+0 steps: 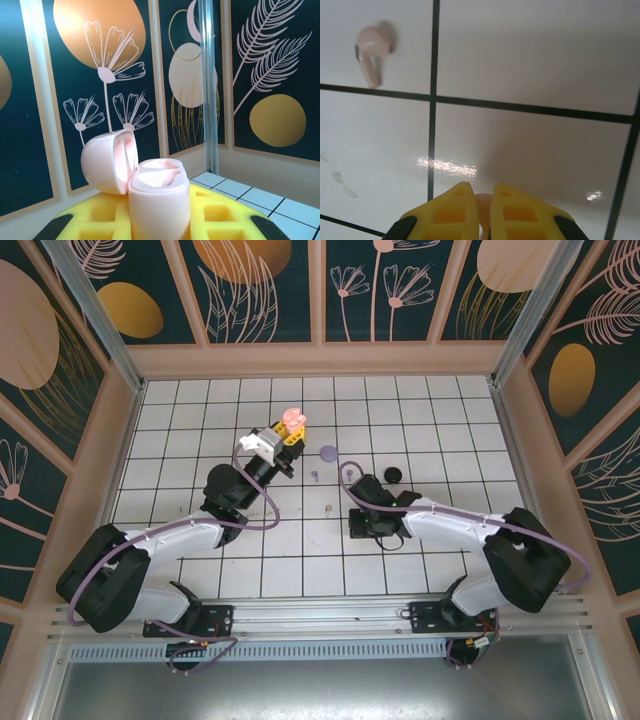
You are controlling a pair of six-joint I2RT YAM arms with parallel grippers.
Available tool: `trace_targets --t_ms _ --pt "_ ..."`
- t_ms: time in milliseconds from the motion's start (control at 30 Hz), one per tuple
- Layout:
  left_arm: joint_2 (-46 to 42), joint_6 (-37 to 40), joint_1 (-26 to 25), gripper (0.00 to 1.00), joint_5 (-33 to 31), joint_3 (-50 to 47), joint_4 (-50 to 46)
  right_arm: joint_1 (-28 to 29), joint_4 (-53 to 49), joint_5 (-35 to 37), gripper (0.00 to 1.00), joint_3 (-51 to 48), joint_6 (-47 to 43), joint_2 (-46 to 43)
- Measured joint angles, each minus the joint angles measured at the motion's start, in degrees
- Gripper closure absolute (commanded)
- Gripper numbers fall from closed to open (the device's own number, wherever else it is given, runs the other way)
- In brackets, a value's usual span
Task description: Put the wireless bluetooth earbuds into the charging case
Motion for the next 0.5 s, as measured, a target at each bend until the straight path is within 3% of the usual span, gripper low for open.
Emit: trace_targets --t_ms 233,500 --pt "0.00 0.02 0.00 1.00 0.00 -0.04 0.00 0.00 -0.61 -1.42 0.92 0.63 -0.42 2.69" --pt "0.00 0.02 0.00 1.00 0.02 -0.04 0.00 0.57 -2.67 -0.66 0.80 2.54 -1.25 4.63"
